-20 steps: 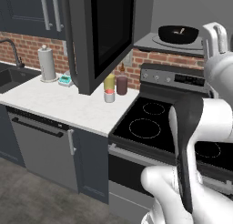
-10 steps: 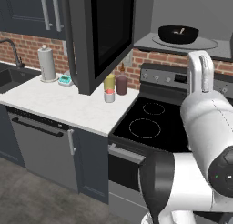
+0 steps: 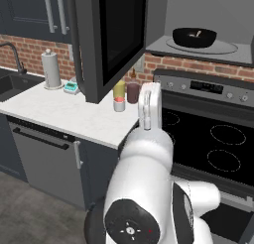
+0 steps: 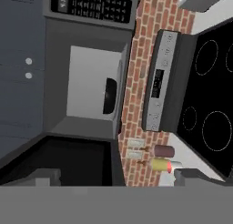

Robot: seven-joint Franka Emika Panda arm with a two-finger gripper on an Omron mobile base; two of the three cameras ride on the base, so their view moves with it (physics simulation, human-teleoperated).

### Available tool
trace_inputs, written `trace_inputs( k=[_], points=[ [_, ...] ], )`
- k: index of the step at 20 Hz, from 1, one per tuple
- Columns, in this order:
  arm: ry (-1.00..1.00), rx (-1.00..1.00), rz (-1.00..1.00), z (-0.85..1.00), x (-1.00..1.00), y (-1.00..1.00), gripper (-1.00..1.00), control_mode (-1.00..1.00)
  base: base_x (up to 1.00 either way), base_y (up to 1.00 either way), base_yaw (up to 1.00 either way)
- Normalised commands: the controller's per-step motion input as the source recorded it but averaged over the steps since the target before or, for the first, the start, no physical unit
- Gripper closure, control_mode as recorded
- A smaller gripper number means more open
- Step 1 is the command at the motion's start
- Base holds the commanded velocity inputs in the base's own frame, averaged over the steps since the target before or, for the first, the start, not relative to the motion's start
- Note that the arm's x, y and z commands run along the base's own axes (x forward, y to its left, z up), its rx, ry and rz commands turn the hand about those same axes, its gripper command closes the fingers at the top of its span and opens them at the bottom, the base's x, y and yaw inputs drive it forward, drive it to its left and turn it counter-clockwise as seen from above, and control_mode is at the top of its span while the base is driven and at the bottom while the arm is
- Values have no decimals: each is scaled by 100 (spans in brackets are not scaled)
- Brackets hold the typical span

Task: Pick the garlic from the sink and place it in the bowl. Then pick the bowl and place it in the microwave. Then close the microwave door and press the start button.

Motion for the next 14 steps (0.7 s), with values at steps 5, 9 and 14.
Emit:
trace_inputs(
  k=[5, 9, 14],
  points=[
    [-7, 7, -10, -44, 37, 95, -100, -100, 0, 0, 0],
    [-16, 1, -6, -43, 59, 98, -100, -100, 0, 0, 0],
    [-17, 0, -4, -10, 64, 81, -100, -100, 0, 0, 0]
  ],
)
